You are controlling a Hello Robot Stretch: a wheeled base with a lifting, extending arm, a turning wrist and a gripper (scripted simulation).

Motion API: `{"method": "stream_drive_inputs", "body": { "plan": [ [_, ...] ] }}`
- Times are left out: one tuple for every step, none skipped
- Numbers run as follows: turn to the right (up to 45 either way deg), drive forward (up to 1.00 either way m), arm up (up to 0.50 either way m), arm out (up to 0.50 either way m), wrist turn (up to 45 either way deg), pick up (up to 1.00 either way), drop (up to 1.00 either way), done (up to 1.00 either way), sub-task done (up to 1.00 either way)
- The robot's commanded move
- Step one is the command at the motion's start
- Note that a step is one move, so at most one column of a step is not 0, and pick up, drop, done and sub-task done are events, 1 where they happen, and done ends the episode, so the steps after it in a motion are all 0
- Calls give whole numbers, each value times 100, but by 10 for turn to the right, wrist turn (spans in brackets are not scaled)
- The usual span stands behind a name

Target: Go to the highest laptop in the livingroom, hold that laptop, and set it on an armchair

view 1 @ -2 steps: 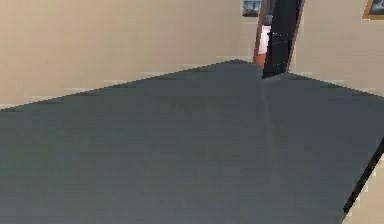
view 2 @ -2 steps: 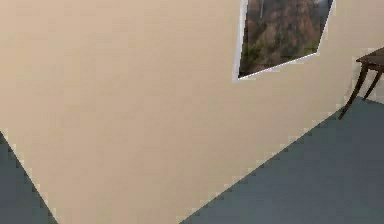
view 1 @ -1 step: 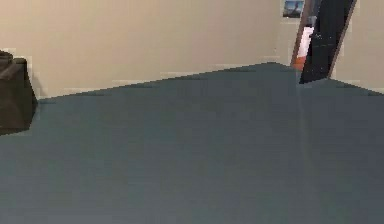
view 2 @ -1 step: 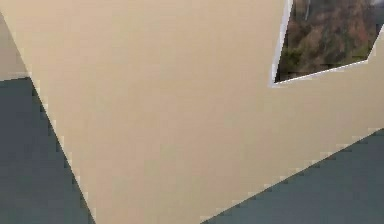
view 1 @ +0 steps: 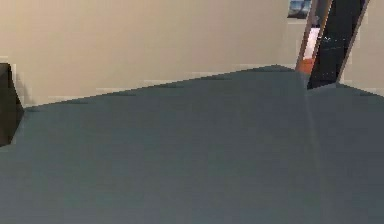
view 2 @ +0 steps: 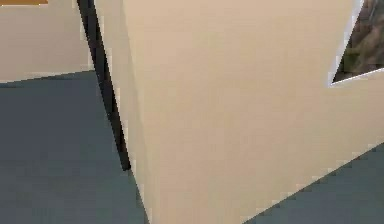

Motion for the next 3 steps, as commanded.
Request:
{"method": "stream_drive_inputs", "body": {
  "plan": [
    [150,0,0,0,0,0,0,0,0],
    [0,45,0,0,0,0,0,0,0],
    [60,0,0,0,0,0,0,0,0]
  ]
}}
